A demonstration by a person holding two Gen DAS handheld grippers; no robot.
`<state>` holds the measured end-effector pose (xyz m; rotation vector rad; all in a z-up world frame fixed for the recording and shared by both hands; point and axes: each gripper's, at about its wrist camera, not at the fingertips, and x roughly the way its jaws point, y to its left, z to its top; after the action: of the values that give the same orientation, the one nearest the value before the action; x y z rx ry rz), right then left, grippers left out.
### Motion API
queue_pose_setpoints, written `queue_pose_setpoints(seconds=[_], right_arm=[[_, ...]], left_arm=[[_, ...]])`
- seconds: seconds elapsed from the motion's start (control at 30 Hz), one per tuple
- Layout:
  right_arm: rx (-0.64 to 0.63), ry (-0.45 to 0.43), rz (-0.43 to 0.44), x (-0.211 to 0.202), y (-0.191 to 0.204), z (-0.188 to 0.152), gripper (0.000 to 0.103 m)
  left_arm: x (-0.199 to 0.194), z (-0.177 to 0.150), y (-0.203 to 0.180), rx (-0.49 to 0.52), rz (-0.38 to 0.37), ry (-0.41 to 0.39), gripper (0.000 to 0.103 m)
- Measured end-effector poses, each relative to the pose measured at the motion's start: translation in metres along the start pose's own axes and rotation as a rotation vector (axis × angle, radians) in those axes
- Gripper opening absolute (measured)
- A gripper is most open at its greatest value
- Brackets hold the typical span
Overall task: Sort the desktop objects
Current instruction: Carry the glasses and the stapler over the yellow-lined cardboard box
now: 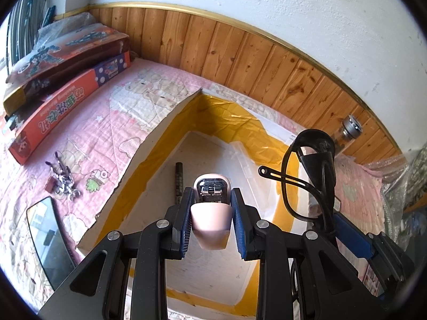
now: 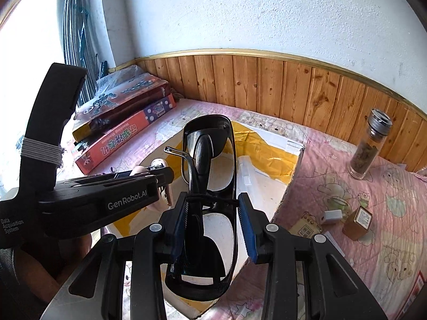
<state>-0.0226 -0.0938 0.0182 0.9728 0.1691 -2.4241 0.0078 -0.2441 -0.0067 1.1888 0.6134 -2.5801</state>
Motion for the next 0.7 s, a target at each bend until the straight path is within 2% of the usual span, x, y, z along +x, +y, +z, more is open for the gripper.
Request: queue_pose_setpoints(seconds=[0.33, 0.7], right_arm=[[-0.056, 0.048, -0.033, 0.028, 0.002, 0.014, 0.038], [-0.036, 0.150, -0.004, 0.067, -0.008, 0.028, 0.038]], left_arm=[[0.018, 0.008, 0.011, -0.022, 0.014, 0.022, 0.028], [0.034, 0.015, 0.016, -0.040, 0.006, 0.047, 0.028]])
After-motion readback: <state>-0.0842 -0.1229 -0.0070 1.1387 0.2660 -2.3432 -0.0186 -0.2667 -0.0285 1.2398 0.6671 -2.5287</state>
